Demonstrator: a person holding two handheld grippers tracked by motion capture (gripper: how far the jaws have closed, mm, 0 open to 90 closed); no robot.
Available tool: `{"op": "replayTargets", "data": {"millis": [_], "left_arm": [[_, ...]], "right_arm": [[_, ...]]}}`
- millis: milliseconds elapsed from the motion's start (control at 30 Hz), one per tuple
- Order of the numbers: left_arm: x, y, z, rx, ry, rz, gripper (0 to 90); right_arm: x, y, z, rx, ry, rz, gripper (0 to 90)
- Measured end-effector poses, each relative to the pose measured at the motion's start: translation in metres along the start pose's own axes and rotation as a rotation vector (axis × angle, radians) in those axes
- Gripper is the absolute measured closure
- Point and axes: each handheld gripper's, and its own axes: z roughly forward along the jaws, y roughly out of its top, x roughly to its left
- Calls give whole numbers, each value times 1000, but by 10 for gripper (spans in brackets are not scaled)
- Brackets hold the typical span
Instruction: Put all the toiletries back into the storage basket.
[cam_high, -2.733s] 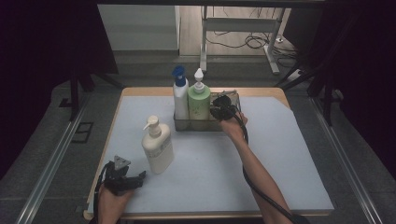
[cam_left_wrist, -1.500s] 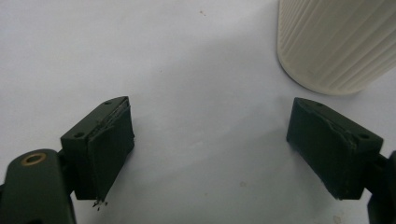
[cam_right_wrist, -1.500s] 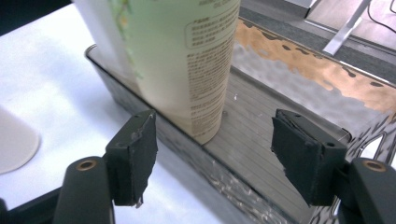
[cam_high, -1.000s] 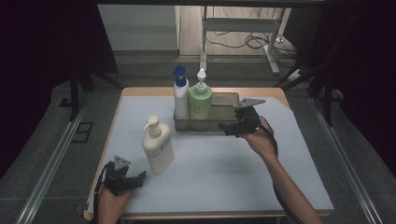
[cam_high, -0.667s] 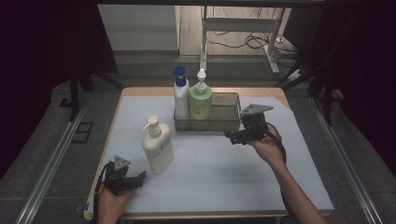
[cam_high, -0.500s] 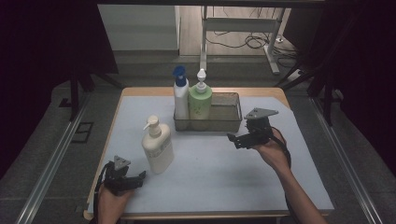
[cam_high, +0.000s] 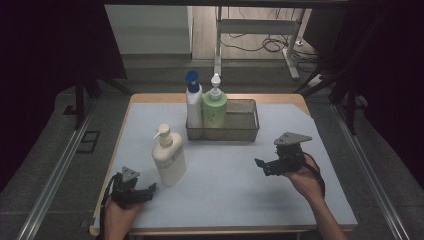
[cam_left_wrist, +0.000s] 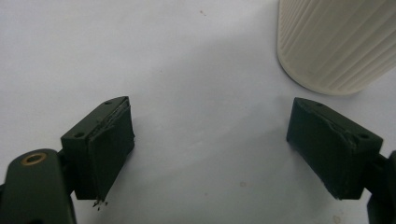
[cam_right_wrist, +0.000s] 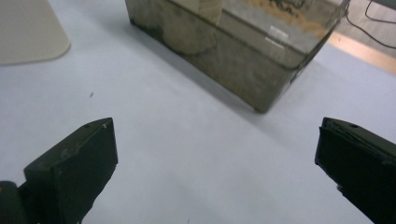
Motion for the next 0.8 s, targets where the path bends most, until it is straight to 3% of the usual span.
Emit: {"op": "replayTargets", "data": {"millis": [500,800], "left_arm": [[3,0,-1,-3,-11,0,159],[8,2,-5,-11,-39,0,275]], "right_arm": [[4,-57,10,37,6,48,0],[2,-88,19,79,-2,68,0]]}}
